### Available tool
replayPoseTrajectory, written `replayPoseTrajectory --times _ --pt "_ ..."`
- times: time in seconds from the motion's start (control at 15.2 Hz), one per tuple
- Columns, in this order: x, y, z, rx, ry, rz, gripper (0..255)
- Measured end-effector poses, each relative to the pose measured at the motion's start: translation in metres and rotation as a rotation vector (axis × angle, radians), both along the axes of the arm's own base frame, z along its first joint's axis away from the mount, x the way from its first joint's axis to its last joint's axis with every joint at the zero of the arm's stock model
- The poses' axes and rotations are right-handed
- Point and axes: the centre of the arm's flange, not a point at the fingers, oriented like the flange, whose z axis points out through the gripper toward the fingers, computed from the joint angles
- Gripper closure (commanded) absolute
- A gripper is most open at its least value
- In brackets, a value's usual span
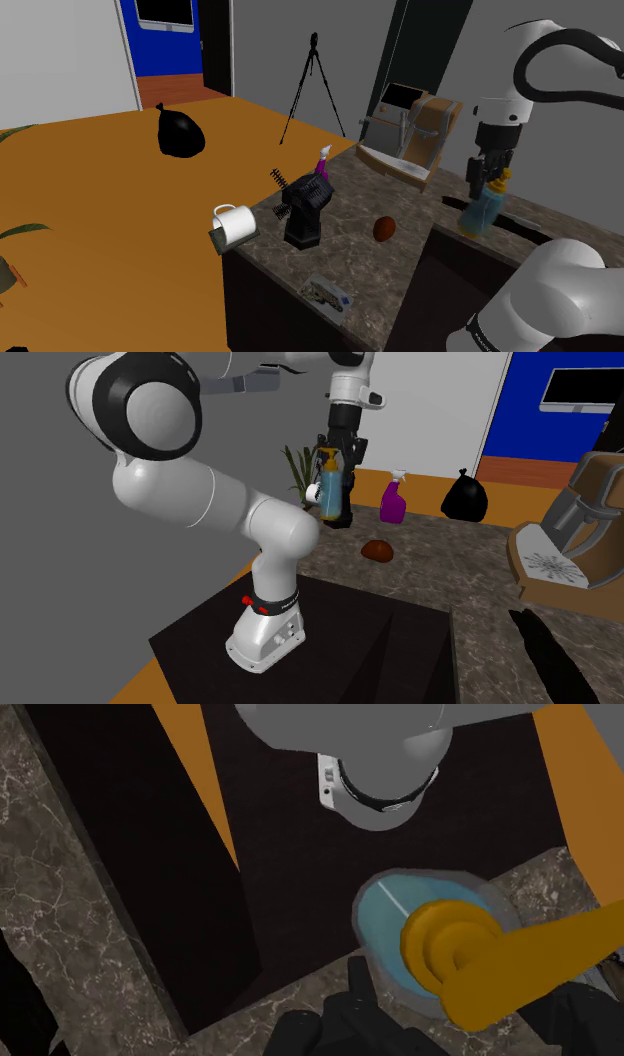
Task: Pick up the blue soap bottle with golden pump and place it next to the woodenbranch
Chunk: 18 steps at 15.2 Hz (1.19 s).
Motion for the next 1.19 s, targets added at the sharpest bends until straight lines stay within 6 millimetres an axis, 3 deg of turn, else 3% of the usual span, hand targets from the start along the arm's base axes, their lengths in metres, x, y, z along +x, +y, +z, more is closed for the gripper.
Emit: replayPoseTrajectory --times 1.19 --pt "-0.132 -0.197 0.006 0.0 0.0 0.0 255"
